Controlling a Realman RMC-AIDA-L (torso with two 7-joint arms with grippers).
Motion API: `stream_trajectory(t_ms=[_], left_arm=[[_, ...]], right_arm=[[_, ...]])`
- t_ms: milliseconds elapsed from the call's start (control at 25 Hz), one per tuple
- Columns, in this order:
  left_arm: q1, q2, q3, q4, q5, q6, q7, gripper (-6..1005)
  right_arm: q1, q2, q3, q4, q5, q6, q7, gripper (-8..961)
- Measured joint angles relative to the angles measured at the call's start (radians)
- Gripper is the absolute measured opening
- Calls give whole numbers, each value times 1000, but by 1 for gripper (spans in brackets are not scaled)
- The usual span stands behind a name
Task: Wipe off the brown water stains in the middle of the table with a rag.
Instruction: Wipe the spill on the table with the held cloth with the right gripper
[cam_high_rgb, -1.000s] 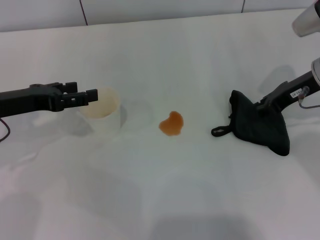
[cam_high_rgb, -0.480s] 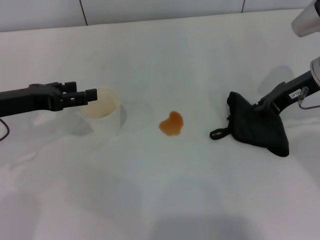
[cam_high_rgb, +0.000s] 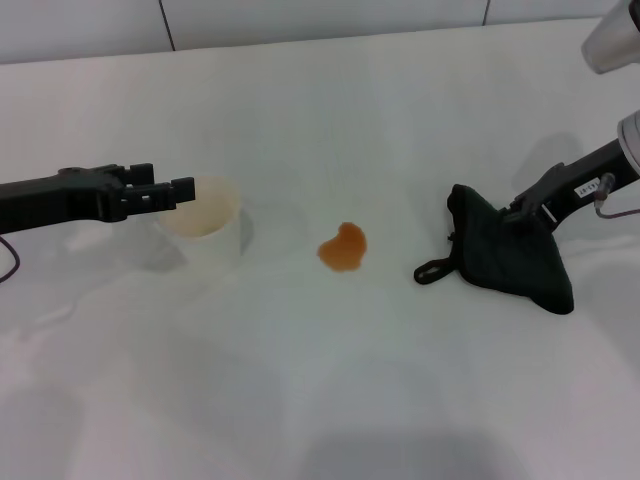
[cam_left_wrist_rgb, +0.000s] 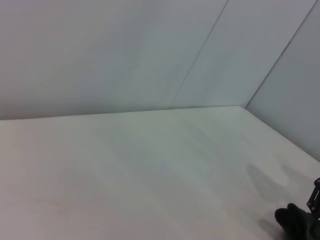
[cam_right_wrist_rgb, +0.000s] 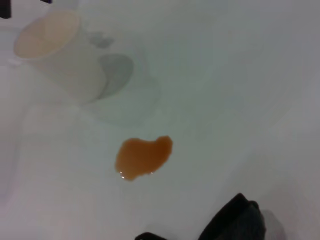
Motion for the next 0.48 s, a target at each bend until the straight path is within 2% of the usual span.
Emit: stream_trajectory(t_ms=[480], left_arm=[[1, 0, 0, 0, 0, 0, 0, 877]], right_arm=[[27, 6, 1, -15, 35, -68, -35, 122]])
